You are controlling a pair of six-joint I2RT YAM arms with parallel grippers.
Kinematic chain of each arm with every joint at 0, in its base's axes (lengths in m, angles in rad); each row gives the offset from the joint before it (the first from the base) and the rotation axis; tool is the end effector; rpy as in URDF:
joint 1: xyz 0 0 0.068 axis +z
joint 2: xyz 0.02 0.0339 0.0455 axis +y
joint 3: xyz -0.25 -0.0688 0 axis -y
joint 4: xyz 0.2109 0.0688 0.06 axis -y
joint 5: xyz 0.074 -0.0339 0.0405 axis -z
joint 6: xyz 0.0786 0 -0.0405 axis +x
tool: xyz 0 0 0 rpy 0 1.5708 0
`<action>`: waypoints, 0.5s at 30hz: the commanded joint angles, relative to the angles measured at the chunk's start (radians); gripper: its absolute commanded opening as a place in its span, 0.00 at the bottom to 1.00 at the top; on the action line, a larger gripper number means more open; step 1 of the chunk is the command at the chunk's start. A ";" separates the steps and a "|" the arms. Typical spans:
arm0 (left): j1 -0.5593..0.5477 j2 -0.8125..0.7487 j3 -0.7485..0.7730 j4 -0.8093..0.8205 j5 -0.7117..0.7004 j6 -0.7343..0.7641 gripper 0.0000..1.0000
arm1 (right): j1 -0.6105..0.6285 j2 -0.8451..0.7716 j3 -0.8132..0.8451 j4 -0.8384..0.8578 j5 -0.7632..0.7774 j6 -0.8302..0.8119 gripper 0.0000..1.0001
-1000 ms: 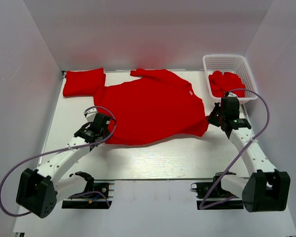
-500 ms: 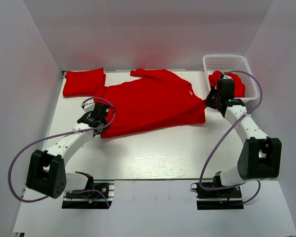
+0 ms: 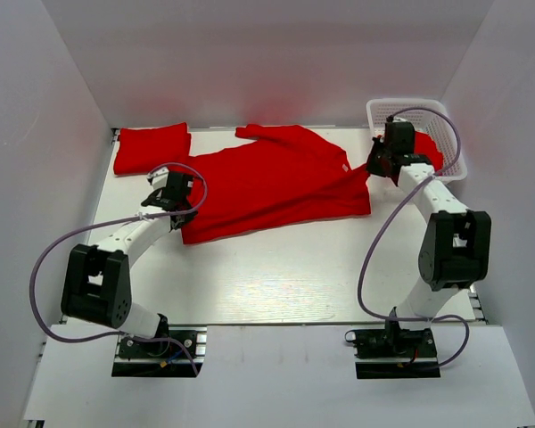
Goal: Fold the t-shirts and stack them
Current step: Fold the flattened tshirt in 1/3 of the way
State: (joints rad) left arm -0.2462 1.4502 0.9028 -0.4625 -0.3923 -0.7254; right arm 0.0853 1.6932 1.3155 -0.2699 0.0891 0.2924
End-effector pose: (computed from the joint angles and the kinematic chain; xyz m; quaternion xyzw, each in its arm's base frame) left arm 0.2781 -0.0389 0.1790 -0.2761 0.9028 0.0389 0.3275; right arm 0.3893 0.0263 0.2478 0.1122 0.8876 0.0444 0.4445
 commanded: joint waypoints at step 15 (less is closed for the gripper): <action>0.064 0.142 0.090 0.091 0.038 0.080 0.00 | 0.001 0.256 0.321 -0.037 -0.078 -0.068 0.00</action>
State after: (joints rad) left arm -0.1913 1.5734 0.9516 -0.3939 -0.3553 -0.6655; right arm 0.0868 1.9324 1.5642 -0.3004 0.0189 0.2485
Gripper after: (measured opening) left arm 0.009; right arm 0.021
